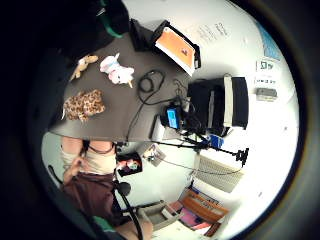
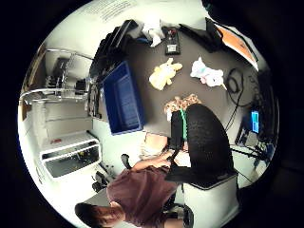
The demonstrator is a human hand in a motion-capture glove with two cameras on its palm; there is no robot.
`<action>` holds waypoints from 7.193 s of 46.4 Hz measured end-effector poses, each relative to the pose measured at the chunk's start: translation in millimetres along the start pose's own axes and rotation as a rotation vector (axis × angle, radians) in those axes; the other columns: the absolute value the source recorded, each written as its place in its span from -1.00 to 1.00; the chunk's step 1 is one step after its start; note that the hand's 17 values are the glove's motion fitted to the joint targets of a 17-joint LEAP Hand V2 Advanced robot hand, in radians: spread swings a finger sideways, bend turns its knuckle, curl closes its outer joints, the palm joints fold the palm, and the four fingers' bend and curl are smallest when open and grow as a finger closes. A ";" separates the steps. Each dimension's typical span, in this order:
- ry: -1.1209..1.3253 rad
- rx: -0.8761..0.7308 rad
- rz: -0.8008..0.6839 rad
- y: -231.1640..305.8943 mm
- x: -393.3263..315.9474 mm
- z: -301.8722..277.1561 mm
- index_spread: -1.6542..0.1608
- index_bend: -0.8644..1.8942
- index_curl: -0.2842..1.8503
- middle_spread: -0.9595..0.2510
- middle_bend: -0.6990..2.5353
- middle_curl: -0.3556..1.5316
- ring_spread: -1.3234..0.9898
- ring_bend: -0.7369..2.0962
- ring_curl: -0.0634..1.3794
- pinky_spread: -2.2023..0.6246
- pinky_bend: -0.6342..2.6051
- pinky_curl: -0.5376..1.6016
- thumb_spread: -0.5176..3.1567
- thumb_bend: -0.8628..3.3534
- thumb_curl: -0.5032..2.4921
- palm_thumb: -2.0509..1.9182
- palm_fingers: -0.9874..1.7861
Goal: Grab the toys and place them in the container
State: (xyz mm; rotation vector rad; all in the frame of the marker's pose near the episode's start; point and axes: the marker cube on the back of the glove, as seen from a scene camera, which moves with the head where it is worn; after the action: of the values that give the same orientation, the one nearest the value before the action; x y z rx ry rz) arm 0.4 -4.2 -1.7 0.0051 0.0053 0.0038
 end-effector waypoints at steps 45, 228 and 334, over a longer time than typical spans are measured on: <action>-0.096 -0.286 0.102 -167.6 31.3 155.8 0.58 -0.32 -0.60 0.55 -0.45 -0.33 0.09 -0.13 -0.61 0.55 -0.04 -0.19 0.04 -0.58 -0.51 0.04 -0.38; -0.189 -0.006 -0.072 -69.6 -80.5 264.6 0.48 0.01 -0.33 0.11 -0.02 0.07 -0.17 0.13 -0.16 0.41 -0.20 -0.21 -0.15 -0.53 -0.29 0.31 0.60; -0.041 -0.133 -0.338 -94.1 -192.0 24.4 0.56 -0.31 -0.33 0.55 -0.45 -0.12 0.10 -0.19 -0.31 0.57 -0.05 -0.13 -0.07 -0.61 -0.39 0.01 -0.47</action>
State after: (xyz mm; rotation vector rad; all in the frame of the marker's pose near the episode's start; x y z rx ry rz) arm -191.1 -99.1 23.2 -0.1292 -0.0354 -0.3344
